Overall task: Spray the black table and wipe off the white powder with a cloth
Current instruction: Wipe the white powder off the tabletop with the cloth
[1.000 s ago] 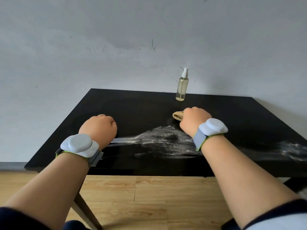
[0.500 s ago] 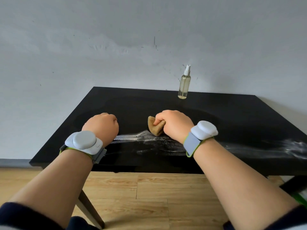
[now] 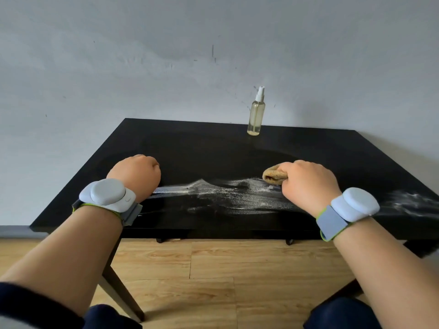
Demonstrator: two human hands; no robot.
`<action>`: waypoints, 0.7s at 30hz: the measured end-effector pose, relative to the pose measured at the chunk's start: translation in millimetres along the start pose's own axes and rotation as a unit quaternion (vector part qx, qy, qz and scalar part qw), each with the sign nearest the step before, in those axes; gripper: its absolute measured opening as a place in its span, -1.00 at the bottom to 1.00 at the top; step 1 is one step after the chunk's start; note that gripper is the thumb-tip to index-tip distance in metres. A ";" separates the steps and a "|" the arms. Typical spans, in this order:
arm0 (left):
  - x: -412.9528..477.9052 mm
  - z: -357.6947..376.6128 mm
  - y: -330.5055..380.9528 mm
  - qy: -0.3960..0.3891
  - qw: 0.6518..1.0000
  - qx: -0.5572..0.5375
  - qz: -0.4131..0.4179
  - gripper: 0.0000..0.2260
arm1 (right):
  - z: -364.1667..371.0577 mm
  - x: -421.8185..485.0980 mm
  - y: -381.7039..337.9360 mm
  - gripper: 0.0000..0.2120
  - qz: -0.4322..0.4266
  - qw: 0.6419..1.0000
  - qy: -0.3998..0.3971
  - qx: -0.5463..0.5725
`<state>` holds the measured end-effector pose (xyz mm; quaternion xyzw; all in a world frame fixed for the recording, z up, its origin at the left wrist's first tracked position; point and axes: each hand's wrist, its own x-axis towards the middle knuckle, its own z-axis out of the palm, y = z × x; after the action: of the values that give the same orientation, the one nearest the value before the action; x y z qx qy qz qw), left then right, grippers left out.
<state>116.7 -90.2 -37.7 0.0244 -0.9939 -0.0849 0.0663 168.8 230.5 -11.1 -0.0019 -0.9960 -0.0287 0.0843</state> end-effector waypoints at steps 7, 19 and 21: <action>-1.2 -1.9 1.0 -0.025 1.000 -0.015 0.000 -0.64 | 0.7 -13.2 -29.1 -0.78 0.033 0.999 0.023 -0.009; -20.6 -10.5 -11.8 0.027 0.989 -0.144 -0.010 -0.64 | 7.2 -1.6 -123.5 -0.69 -0.073 0.996 0.037 0.038; -23.5 -11.7 -15.4 0.026 0.990 -0.139 -0.016 -0.64 | 7.4 -1.8 -136.0 -0.69 -0.091 0.993 0.040 0.057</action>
<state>142.2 -105.8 -31.9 0.0334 -0.9698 -0.2226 0.0935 168.2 95.2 -26.4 0.0943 -0.9879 0.0201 0.1214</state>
